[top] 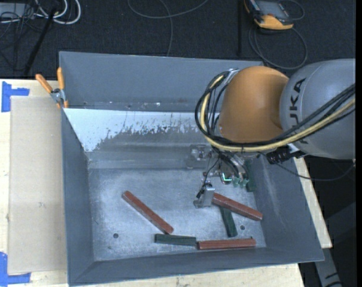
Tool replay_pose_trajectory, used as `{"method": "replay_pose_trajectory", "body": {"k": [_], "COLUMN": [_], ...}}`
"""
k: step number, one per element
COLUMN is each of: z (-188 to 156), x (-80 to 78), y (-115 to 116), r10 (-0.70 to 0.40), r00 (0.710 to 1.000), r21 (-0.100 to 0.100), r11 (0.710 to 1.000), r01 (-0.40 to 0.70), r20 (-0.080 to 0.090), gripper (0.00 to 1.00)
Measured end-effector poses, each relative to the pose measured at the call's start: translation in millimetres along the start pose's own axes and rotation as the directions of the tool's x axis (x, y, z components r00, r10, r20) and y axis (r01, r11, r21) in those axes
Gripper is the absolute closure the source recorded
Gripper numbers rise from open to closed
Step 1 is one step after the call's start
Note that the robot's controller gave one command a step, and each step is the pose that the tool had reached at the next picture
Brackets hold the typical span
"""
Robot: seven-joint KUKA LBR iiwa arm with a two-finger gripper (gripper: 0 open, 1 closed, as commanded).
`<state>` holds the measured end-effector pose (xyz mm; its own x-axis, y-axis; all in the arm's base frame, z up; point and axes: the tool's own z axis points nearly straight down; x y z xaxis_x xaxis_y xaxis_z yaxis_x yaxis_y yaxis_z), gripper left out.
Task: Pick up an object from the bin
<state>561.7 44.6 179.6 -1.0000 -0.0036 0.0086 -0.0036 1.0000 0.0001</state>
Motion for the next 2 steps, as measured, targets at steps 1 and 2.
{"method": "replay_pose_trajectory", "body": {"k": [1,2], "z": [108.1,108.0], "x": [29.4,48.4], "y": [58.0,124.9], "r10": [-0.058,-0.146], "r00": [0.998,0.989], "r21": [-0.001,-0.002], "r11": [0.998,0.989], "r01": [0.058,0.146], "r20": [-0.002,0.005], "gripper": [0.00,0.00]}}
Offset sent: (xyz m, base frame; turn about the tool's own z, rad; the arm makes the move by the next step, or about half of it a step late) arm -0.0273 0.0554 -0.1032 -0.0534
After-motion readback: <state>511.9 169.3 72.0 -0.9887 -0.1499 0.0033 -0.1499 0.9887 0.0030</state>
